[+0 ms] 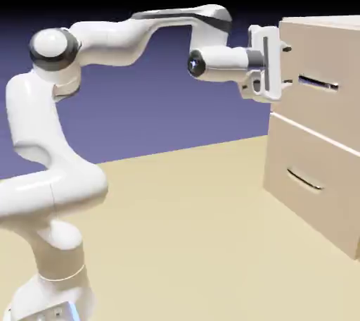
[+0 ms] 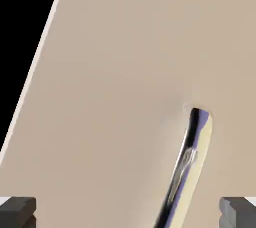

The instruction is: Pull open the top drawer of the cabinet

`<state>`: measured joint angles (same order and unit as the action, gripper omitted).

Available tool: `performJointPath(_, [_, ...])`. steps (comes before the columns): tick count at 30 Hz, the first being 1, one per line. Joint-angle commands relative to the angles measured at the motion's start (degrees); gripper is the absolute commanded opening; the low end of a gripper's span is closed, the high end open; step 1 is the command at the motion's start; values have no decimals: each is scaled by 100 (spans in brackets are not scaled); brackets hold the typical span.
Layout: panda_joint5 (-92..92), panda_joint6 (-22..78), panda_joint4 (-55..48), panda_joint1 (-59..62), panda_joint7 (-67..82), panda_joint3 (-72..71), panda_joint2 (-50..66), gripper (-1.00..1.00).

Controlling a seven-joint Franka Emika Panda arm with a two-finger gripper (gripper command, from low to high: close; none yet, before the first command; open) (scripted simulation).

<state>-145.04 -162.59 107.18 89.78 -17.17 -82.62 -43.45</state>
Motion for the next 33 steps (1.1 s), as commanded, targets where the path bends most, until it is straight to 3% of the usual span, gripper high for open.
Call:
performJointPath(1, [-250, 20, -93, 156, 43, -142, -19, 100])
performJointPath(8, [-1994, 157, -740, 1244, 348, -1136, -148, 100])
performJointPath(17, [-1822, -157, -2058, 2526, -126, -1983, -515, 100])
performJointPath(18, [-1822, -157, -2058, 2526, -126, -1983, -515, -100])
performJointPath(33, [-2097, 446, 648, -320, 484, 16, -115, -100])
